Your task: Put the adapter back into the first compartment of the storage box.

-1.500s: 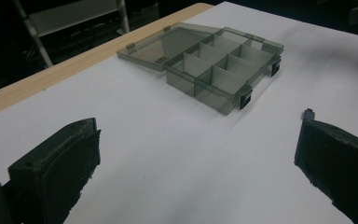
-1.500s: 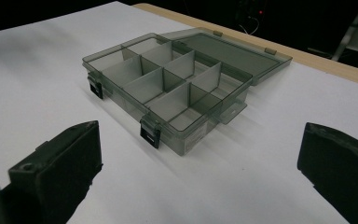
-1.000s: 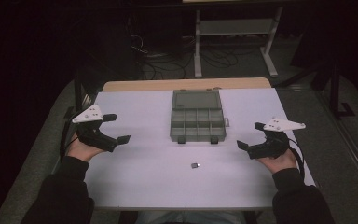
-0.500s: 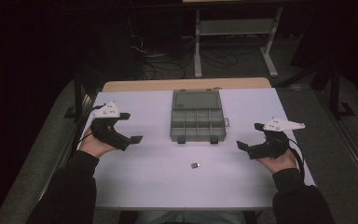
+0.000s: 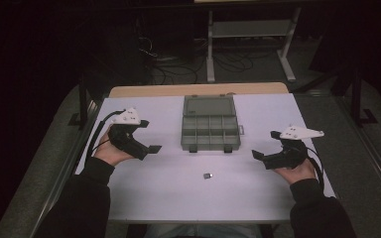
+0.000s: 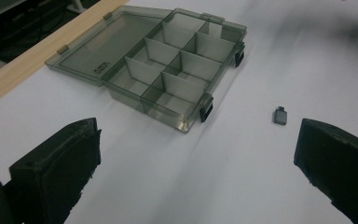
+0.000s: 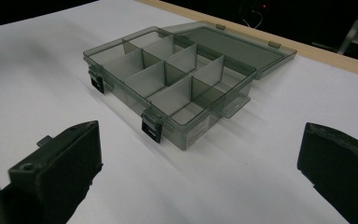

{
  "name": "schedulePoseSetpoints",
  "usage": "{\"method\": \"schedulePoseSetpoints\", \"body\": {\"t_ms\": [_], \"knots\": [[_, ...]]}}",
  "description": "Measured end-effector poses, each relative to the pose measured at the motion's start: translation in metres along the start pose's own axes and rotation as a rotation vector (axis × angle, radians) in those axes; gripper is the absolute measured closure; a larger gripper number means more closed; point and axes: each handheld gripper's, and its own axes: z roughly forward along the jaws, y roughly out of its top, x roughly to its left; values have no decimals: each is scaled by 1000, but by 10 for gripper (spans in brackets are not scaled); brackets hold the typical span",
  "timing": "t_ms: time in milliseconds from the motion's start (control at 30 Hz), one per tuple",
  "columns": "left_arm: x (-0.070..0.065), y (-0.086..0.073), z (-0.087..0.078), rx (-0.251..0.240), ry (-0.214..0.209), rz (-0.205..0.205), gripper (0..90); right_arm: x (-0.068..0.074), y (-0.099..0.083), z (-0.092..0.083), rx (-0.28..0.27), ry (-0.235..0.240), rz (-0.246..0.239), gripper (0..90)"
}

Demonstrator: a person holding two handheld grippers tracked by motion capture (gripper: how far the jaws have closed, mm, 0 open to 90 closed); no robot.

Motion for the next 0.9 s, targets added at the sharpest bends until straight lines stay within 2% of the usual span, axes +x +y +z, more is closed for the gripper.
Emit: {"method": "schedulePoseSetpoints", "body": {"t_ms": [900], "knots": [[-18, 15, 50, 71, -82, 63, 1, 1, -1, 3, 17, 8, -9, 0]]}}
